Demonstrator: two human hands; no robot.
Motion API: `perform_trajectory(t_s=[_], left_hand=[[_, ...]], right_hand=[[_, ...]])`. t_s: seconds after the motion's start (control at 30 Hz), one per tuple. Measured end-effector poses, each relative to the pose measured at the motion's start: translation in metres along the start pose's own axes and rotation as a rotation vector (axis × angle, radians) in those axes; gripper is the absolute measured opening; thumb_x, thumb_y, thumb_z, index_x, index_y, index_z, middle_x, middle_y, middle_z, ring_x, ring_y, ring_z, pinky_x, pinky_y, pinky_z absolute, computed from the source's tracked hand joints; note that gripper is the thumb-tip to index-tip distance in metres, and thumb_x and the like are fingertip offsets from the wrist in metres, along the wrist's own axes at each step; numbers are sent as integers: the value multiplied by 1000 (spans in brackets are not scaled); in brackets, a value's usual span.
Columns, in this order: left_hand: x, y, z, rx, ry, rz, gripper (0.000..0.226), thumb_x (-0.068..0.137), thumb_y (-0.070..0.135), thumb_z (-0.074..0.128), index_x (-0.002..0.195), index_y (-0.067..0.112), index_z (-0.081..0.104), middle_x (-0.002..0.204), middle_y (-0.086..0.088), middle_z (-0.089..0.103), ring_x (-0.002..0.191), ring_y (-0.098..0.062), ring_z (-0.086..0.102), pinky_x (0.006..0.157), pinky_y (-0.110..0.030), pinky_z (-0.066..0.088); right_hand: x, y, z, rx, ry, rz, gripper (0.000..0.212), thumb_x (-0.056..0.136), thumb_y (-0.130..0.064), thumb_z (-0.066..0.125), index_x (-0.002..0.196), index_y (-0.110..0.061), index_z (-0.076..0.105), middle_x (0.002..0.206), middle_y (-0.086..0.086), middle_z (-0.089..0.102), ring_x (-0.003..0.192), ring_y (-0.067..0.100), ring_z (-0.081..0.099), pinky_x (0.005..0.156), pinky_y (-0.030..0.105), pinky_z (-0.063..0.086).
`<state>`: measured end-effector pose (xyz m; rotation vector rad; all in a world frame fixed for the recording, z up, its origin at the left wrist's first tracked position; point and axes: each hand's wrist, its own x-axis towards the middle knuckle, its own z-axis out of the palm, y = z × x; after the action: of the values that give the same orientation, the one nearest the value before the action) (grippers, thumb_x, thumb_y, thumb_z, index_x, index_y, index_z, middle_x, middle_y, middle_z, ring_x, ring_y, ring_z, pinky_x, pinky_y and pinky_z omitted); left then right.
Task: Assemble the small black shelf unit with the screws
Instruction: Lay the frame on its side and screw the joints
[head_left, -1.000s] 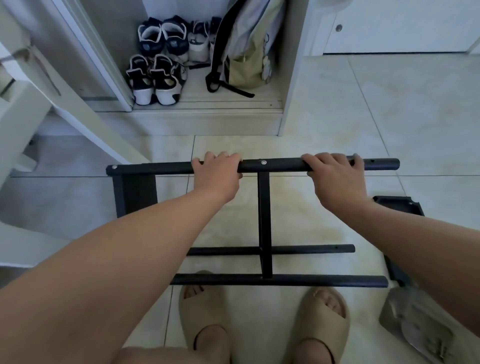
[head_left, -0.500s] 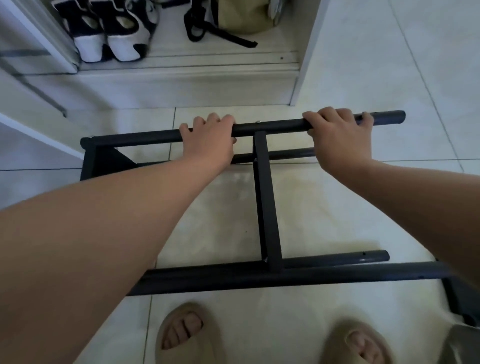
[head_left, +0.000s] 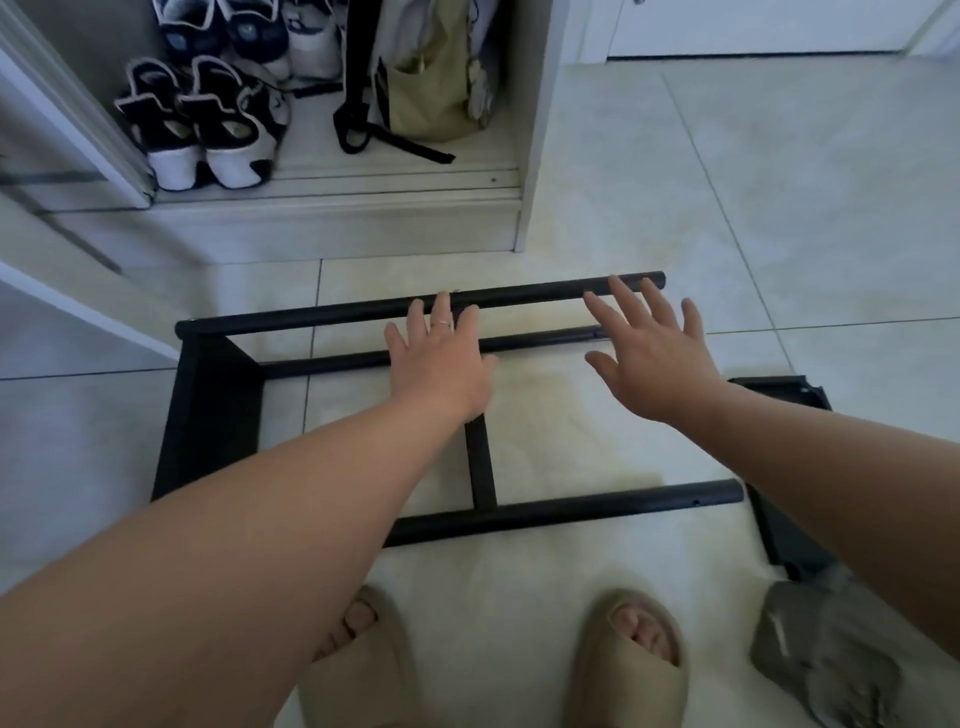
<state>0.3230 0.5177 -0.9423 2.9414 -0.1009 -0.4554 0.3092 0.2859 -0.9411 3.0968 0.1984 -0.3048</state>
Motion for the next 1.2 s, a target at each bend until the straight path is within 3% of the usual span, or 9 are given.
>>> perform_trajectory(t_s=[0.23,0.47,0.57,0.73,0.9,1.0,1.2], left_hand=[[-73,100,-3,80,-85,295,66,103,52,31,160,30,7,169,-4,-2,154,-32,-6,122,-56,3],[-136,184,60,136,-232,658,66,102,55,34,158,29,11,169,-3,-2,154,-32,-3,121,-54,11],[-149,204,93,216,-331,806,67,101,54,38,158,27,14,169,-4,-2,154,-31,-3,122,-53,12],[-155,219,137,291,-317,1088,60,99,49,46,152,26,28,167,-4,12,152,-31,10,117,-49,23],[-159,226,175,258,-324,1189,57,95,44,54,147,31,34,168,-4,6,150,-31,13,114,-47,26],[-161,231,188,257,-328,1228,43,95,45,56,135,33,49,169,-3,6,149,-34,13,114,-49,25],[-162,239,198,231,-243,1223,17,100,36,52,106,26,65,161,-3,33,146,-38,25,108,-48,32]], right_hand=[[-136,74,-18,-77,-107,120,66,104,-54,30,160,-37,1,170,-7,-9,156,28,-7,122,60,6],[-239,152,16,22,-307,278,68,104,-56,30,161,-40,-3,170,-10,-11,156,22,-7,124,53,9],[-276,174,44,61,-394,290,66,105,-52,33,161,-39,2,170,-9,-1,156,22,1,122,47,18],[-310,194,97,141,-420,311,53,104,-35,45,156,-27,36,154,3,43,138,29,41,107,40,39],[-315,203,149,251,-584,406,46,103,-30,45,149,-26,44,142,5,53,127,31,51,96,40,47],[-313,206,172,260,-672,434,40,101,-25,47,141,-26,52,138,5,58,121,30,57,92,40,51],[-318,214,201,300,-618,632,37,95,-3,47,131,-9,55,133,15,56,113,37,61,93,43,52]])
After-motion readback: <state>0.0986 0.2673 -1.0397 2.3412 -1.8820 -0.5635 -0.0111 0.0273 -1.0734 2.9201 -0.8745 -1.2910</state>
